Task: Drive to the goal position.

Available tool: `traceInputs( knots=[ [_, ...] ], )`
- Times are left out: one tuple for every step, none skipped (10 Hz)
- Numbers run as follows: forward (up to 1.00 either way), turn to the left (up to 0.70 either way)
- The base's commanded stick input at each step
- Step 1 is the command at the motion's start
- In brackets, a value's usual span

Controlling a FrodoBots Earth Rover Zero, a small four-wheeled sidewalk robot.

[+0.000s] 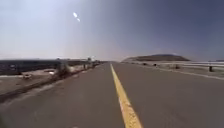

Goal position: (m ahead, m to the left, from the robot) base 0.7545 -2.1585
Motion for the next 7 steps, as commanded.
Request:
traceInputs(
  knots=[
    [0.50, 0.00],
    [0.50, 0.00],
    [0.50, 0.00],
    [0.50, 0.00],
    [0.50, 0.00],
    [0.50, 0.00],
    [0.50, 0.00]
  ],
)
